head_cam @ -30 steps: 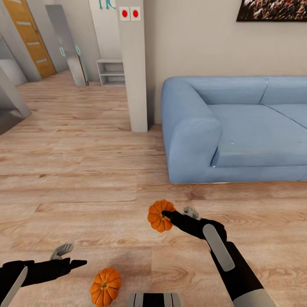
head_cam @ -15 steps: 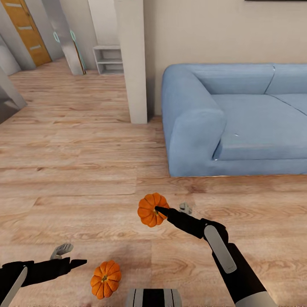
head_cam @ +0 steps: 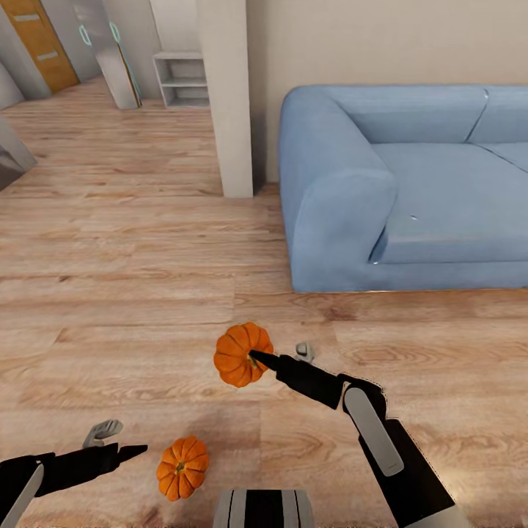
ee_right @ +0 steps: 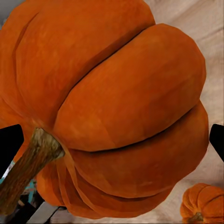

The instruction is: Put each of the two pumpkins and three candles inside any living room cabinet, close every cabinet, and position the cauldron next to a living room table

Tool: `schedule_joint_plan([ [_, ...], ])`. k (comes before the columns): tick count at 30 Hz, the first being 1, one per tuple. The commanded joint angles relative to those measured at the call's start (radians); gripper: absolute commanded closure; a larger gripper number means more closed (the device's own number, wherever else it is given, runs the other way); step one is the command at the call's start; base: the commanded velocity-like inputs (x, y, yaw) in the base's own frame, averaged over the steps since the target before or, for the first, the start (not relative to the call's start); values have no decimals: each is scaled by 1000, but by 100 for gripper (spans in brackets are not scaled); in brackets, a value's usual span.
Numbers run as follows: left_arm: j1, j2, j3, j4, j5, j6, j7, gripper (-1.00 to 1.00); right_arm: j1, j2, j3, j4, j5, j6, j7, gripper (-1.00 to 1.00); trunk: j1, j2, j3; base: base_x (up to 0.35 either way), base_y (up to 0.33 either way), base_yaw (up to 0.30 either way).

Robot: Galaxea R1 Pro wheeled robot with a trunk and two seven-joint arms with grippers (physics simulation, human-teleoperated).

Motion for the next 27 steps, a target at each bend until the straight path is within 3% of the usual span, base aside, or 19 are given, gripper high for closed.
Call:
schedule_joint_plan([
  [1, 0, -1, 2, 1, 1, -16, 0, -100, 3, 0, 14, -8, 2, -2, 3, 100, 0, 0, -4, 0, 0, 0],
  [7, 0, -3, 4, 48, 67, -65, -68, -100, 9, 1, 40, -21, 3, -5, 8, 100, 3, -2, -27, 0, 0, 0],
  [10, 0, -3, 4, 63, 81, -84, -89, -100, 10, 2, 42, -21, 3, -5, 8, 100, 4, -2, -39, 0, 0, 0],
  [23, 0, -4, 26, 68, 86, -106, -97, -100, 10, 2, 44, -23, 3, -5, 14, 100, 10, -5, -89, 0, 0, 0],
  [27, 0, -4, 28, 68, 89, -135, -98, -100, 12, -8, 41, -82, -3, 0, 20, 100, 12, -6, -104, 0, 0, 0],
])
